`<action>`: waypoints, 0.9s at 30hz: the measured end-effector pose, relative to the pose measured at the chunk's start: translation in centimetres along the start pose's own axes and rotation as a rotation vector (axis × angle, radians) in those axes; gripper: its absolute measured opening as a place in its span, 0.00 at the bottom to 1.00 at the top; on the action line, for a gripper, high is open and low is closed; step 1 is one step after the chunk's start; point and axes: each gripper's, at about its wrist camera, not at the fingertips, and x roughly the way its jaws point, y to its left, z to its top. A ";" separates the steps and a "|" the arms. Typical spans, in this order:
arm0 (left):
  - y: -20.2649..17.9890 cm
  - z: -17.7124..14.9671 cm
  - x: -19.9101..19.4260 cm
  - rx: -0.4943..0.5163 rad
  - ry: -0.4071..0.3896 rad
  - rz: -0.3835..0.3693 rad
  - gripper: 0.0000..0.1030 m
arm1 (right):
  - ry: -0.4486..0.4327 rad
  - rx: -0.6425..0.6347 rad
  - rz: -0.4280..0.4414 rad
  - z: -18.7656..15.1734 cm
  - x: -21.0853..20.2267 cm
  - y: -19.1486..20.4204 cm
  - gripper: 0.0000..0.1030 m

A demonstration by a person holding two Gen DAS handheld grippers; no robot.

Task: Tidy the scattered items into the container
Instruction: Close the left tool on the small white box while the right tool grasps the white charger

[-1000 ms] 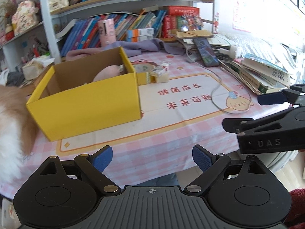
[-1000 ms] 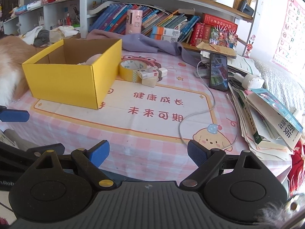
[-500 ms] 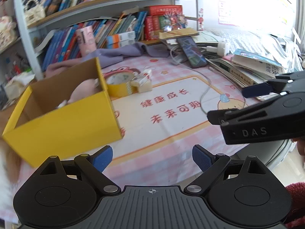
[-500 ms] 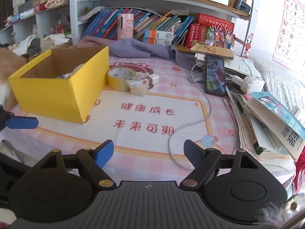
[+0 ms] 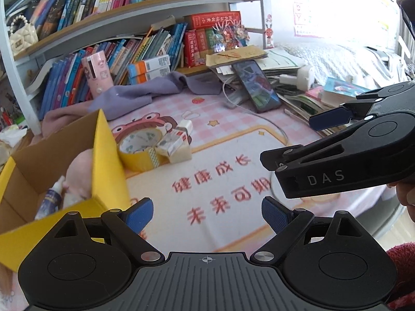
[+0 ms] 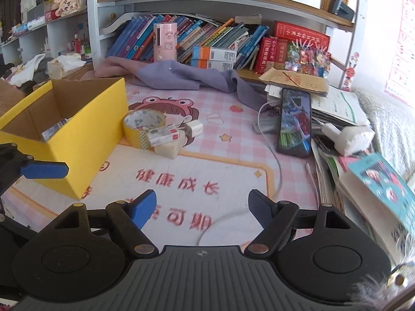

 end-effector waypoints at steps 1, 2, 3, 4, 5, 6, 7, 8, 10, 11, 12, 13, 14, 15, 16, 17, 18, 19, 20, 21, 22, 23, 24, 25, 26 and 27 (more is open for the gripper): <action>-0.1 0.4 0.4 -0.007 0.001 0.010 0.90 | 0.001 -0.005 0.011 0.4 0.5 -0.4 0.74; -0.1 0.8 0.8 -0.015 0.004 0.019 0.90 | 0.003 -0.009 0.023 0.7 1.0 -0.8 0.74; -0.2 1.2 1.3 -0.023 0.006 0.030 0.90 | 0.004 -0.013 0.035 1.1 1.5 -1.2 0.74; -0.3 1.6 1.8 -0.031 0.009 0.043 0.90 | 0.004 -0.017 0.047 1.5 2.0 -1.7 0.74; -0.3 2.1 2.2 -0.039 0.010 0.055 0.90 | 0.003 -0.021 0.060 1.9 2.5 -2.1 0.74; -0.3 2.5 2.7 -0.047 0.012 0.067 0.90 | 0.003 -0.022 0.072 2.3 3.0 -2.5 0.74; -0.4 2.8 3.1 -0.054 0.014 0.082 0.90 | 0.003 -0.023 0.086 2.7 3.5 -2.9 0.74; -0.3 3.1 3.6 -0.062 0.017 0.095 0.90 | 0.004 -0.023 0.098 3.1 4.1 -3.3 0.74; -0.2 3.8 4.6 -0.082 0.028 0.122 0.89 | 0.008 -0.020 0.121 4.0 5.3 -4.2 0.74; -0.2 4.1 5.1 -0.097 0.035 0.135 0.89 | 0.011 -0.018 0.132 4.4 5.9 -4.5 0.73; -0.1 4.5 5.6 -0.115 0.041 0.146 0.89 | 0.014 -0.017 0.143 4.8 6.6 -4.9 0.73; 0.0 4.8 6.2 -0.138 0.047 0.155 0.89 | 0.017 -0.016 0.154 5.2 7.2 -5.2 0.73; 0.1 5.2 6.7 -0.164 0.052 0.165 0.89 | 0.019 -0.016 0.165 5.6 7.9 -5.4 0.72; 0.2 5.5 7.2 -0.194 0.054 0.178 0.89 | 0.021 -0.017 0.175 6.0 8.5 -5.6 0.72; 0.3 5.8 7.7 -0.226 0.056 0.191 0.89 | 0.024 -0.020 0.184 6.4 9.1 -5.8 0.70; 0.4 6.1 8.3 -0.260 0.057 0.200 0.89 | 0.025 -0.024 0.189 6.9 9.7 -6.0 0.67; 0.5 6.5 8.8 -0.297 0.057 0.206 0.89 | 0.023 -0.030 0.190 7.3 10.3 -6.1 0.64; 0.6 6.7 9.4 -0.337 0.058 0.212 0.89 | 0.020 -0.037 0.190 7.8 10.9 -6.3 0.61; 0.8 7.0 9.9 -0.372 0.059 0.219 0.89 | 0.016 -0.045 0.190 8.2 11.5 -6.4 0.59; 0.9 7.2 10.3 -0.403 0.059 0.229 0.89 | 0.014 -0.051 0.191 8.6 12.1 -6.6 0.59; 1.0 7.3 10.8 -0.429 0.060 0.248 0.89 | 0.014 -0.057 0.195 9.0 12.6 -6.7 0.59; 1.1 7.5 11.2 -0.446 0.060 0.269 0.88 | 0.016 -0.062 0.199 9.4 13.2 -6.8 0.59; 1.2 7.6 11.6 -0.461 0.058 0.294 0.88 | 0.018 -0.068 0.205 9.7 13.8 -6.9 0.58; 1.3 7.7 12.0 -0.476 0.058 0.317 0.88 | 0.020 -0.074 0.213 10.0 14.3 -7.0 0.57; 1.4 7.9 12.4 -0.493 0.058 0.339 0.88 | 0.022 -0.081 0.220 10.3 14.9 -7.0 0.56; 1.5 8.0 12.8 -0.511 0.058 0.361 0.88 | 0.023 -0.088 0.229 10.5 15.4 -6.9 0.56</action>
